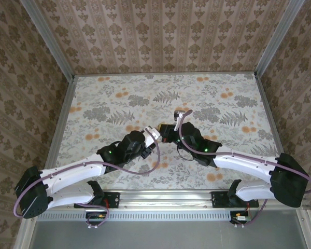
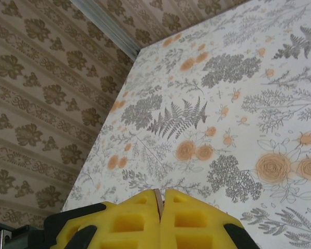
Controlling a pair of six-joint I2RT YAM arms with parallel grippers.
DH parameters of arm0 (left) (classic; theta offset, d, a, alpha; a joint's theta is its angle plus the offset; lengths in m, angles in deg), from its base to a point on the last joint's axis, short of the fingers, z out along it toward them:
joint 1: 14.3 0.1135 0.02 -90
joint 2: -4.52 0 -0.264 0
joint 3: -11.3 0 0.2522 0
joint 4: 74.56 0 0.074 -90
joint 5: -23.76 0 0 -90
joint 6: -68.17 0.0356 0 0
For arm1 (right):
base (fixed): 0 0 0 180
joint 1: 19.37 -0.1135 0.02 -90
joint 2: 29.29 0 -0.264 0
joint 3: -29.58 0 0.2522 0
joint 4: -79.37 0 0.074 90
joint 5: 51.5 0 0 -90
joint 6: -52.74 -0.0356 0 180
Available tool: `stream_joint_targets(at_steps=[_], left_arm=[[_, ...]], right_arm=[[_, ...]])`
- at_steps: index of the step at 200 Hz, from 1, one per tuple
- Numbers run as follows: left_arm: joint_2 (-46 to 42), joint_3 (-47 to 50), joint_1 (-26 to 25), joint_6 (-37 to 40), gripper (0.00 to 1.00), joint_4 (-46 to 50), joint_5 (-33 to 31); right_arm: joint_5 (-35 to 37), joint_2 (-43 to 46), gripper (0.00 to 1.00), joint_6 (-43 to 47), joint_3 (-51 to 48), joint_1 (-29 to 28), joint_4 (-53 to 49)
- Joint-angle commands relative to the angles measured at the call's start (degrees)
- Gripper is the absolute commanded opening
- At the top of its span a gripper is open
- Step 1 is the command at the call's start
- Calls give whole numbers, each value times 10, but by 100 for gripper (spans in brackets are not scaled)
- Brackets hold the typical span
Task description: Unlock with the key
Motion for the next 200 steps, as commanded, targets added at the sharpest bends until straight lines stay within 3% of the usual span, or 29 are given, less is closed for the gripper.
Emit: stream_joint_targets(at_steps=[1,61,95,144,200], left_arm=[[-21,-67,-8,6,26,-216,42],[-42,-48,0,-6,25,-266,39],[-35,-49,7,-17,24,-278,63],[-22,-74,7,-7,24,-248,91],[0,-111,9,21,24,-221,102]], right_arm=[[-135,-36,2,-30,-9,-46,-95],[-125,-32,2,-73,-47,-48,-26],[-159,-58,2,-86,-37,-49,2],[-149,-66,2,-35,12,-62,-93],[-153,-89,2,-40,11,-67,-76]])
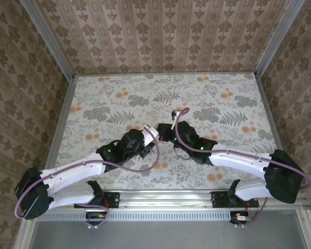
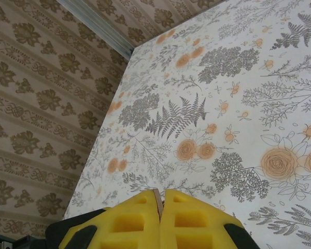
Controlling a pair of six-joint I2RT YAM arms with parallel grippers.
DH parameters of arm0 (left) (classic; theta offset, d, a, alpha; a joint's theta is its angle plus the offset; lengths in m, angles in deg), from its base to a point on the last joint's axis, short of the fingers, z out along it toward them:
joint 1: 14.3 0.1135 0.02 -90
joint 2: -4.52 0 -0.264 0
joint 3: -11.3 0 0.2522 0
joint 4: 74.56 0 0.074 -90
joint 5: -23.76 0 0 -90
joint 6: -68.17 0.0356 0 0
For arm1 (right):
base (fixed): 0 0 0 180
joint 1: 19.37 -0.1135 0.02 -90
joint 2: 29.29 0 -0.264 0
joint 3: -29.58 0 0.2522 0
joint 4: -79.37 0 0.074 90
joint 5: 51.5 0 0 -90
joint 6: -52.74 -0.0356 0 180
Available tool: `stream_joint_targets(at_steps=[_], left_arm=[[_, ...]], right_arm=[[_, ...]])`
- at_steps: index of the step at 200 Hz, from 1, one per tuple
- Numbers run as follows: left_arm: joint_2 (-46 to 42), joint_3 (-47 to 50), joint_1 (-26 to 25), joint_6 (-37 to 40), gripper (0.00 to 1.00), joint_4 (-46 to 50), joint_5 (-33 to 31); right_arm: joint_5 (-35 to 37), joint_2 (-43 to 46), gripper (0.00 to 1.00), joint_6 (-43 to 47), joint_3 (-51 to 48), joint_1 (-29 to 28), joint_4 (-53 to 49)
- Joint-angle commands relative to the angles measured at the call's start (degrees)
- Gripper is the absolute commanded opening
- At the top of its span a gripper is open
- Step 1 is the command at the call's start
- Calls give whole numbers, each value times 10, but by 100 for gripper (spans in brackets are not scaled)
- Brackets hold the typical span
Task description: Unlock with the key
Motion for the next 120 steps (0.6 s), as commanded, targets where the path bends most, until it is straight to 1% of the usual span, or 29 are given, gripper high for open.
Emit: stream_joint_targets(at_steps=[1,57,90,111,114,120], left_arm=[[-6,-109,-11,26,24,-233,85],[4,-126,0,29,24,-243,102],[2,-128,2,28,24,-242,107],[-1,-124,3,28,25,-245,105],[-1,-124,2,28,25,-245,106],[-1,-124,3,28,25,-244,107]], right_arm=[[-165,-50,2,-7,-13,-62,-74],[-181,-69,2,-25,-23,-67,-32],[-175,-40,2,-23,-34,-57,-36],[-186,-34,2,-23,-37,-48,-36],[-187,-18,2,-23,-37,-47,-36],[-189,-14,2,-22,-37,-45,-36]])
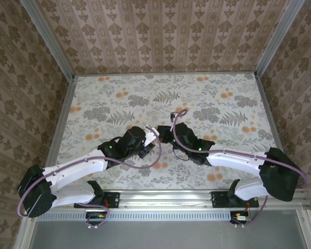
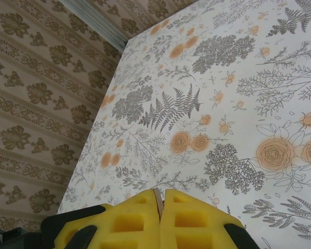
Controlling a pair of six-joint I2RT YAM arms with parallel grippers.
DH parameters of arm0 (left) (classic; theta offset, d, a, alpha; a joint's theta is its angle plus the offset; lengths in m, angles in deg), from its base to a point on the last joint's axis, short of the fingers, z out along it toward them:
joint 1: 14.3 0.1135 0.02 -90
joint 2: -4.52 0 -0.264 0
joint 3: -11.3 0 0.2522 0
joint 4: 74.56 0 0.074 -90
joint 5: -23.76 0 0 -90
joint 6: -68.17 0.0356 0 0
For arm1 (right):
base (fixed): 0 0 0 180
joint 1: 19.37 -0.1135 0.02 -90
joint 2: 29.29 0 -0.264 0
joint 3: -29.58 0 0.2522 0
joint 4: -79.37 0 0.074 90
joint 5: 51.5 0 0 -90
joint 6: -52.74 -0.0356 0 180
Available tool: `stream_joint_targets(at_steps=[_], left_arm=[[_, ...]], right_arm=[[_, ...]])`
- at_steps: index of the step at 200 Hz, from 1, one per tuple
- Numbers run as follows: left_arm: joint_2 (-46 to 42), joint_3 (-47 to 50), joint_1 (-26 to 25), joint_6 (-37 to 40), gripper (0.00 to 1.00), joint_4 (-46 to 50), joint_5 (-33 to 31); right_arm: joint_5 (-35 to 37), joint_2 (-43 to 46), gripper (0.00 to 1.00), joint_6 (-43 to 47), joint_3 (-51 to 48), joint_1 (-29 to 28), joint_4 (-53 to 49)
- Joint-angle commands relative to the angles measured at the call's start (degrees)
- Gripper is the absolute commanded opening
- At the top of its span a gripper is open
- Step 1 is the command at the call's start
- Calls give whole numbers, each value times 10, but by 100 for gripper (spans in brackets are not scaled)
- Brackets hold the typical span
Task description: Unlock with the key
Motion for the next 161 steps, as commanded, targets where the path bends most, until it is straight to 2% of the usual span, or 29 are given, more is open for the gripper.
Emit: stream_joint_targets(at_steps=[1,48,92,125,161], left_arm=[[-22,-94,-14,15,25,-305,72],[-27,-87,-15,10,31,-288,73],[-30,-80,-14,6,31,-272,77],[-35,-66,-16,3,31,-289,67],[-33,-62,-18,12,30,-308,44]], right_arm=[[-188,-4,2,-15,-23,-42,-54],[-194,19,2,3,-22,-28,-75],[-178,48,3,30,-7,-12,-129],[-165,40,3,-20,-4,-6,-138],[-132,24,2,-65,-7,-36,-126]])
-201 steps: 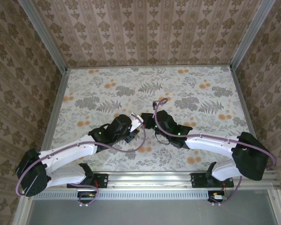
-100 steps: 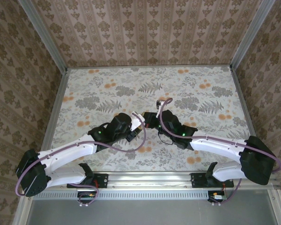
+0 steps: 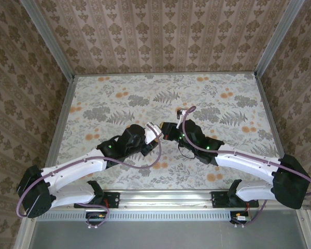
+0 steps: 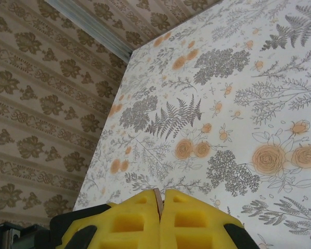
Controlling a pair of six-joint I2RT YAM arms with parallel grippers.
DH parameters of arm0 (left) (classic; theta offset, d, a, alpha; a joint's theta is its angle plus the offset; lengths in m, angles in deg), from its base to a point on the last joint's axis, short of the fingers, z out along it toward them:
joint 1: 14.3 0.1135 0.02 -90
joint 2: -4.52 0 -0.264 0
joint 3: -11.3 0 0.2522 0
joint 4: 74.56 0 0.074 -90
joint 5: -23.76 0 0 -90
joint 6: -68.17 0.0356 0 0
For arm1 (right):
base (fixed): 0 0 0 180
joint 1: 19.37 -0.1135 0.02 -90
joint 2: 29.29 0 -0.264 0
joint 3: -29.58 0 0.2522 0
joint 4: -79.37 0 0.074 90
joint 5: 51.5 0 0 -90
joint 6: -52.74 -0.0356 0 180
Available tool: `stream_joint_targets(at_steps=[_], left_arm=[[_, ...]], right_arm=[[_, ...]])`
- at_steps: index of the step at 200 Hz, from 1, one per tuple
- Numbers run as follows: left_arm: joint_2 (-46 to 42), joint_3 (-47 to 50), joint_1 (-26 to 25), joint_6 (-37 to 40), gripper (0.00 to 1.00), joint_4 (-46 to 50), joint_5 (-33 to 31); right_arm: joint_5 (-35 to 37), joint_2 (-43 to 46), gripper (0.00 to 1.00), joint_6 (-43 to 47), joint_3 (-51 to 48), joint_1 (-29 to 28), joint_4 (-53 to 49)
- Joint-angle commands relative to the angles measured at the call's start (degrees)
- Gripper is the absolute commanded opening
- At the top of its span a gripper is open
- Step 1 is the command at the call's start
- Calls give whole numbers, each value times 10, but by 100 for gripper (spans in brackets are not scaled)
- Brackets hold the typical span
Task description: Unlock with the key
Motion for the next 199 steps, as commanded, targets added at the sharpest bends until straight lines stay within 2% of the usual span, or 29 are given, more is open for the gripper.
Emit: stream_joint_targets(at_steps=[1,27,40,56,73,115,136,170,199], left_arm=[[-29,-51,-15,9,30,-270,16],[-25,-52,-16,12,30,-284,17],[-20,-56,-15,7,30,-284,30],[-18,-56,-16,3,30,-288,38],[-25,-54,-16,3,30,-289,38],[-41,-59,-7,0,29,-298,43],[-49,-60,-2,1,29,-310,41],[-51,-63,2,4,29,-311,41],[-54,-60,5,4,29,-317,40]], right_arm=[[-115,-35,2,-48,-12,-60,-67],[-95,-46,3,-41,-12,-82,-56],[-104,-63,3,-10,-4,-87,-50],[-124,-74,3,-17,-20,-85,-6],[-150,-99,3,9,-10,-88,-12],[-174,-113,2,-8,-43,-91,54],[-166,-103,2,-28,-66,-90,80],[-155,-48,2,-25,-77,-81,54],[-161,-38,2,-17,-76,-83,50]])
